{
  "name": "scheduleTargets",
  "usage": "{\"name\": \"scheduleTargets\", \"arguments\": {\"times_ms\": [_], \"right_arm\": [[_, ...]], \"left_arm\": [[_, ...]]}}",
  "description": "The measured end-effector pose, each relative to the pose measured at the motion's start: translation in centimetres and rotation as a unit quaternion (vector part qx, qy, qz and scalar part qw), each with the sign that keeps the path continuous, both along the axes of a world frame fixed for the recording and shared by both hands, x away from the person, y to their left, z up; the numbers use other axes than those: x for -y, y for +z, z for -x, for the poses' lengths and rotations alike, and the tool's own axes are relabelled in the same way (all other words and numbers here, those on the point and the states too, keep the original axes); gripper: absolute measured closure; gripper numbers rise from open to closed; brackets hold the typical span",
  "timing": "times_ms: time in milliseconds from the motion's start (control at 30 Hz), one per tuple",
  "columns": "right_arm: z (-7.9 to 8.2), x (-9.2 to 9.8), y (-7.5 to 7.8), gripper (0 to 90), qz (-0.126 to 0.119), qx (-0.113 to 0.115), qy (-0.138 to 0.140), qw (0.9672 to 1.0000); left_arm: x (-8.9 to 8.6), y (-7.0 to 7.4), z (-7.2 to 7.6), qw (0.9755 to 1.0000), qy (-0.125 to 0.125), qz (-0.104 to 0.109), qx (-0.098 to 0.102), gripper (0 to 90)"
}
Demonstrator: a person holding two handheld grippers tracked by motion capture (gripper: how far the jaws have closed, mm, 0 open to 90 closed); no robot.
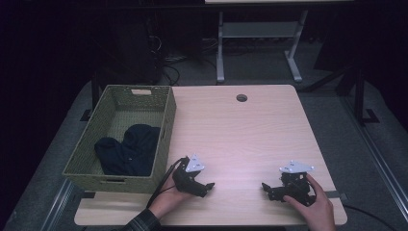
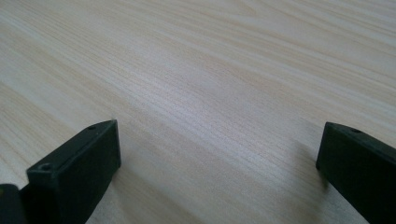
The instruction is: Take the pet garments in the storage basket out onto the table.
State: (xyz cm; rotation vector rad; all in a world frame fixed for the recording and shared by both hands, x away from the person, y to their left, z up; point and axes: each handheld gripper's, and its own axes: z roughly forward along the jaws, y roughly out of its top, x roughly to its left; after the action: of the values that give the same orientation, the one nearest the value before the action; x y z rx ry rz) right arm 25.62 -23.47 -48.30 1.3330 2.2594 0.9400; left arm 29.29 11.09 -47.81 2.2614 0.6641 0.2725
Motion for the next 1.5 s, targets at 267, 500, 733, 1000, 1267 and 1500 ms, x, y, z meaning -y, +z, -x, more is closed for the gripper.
{"name": "scheduleTargets", "arguments": {"times_ms": [267,500,733,1000,1267,1500], "right_arm": [[0.0,0.0,0.0,0.0,0.000,0.000,0.001,1.0000],[0.0,0.0,0.0,0.0,0.001,0.001,0.002,1.0000],[-0.1,0.0,0.0,0.0,0.001,0.001,0.003,1.0000],[-0.1,0.0,0.0,0.0,0.001,0.001,0.003,1.0000],[-0.1,0.0,0.0,0.0,0.001,0.002,0.003,1.0000],[-0.1,0.0,0.0,0.0,0.001,0.002,0.003,1.0000]], "left_arm": [[0.0,0.0,0.0,1.0000,-0.002,0.000,0.000,12.6],[0.1,0.2,-0.1,1.0000,-0.003,-0.007,-0.004,12.6],[0.0,0.3,-0.2,0.9999,0.003,-0.012,-0.010,13.1],[-0.3,0.8,-0.4,0.9999,0.009,-0.009,-0.009,13.3],[-0.4,1.1,-0.4,0.9999,0.009,-0.006,-0.009,13.4],[-0.4,1.4,-0.3,0.9999,0.007,-0.006,-0.009,13.3]]}}
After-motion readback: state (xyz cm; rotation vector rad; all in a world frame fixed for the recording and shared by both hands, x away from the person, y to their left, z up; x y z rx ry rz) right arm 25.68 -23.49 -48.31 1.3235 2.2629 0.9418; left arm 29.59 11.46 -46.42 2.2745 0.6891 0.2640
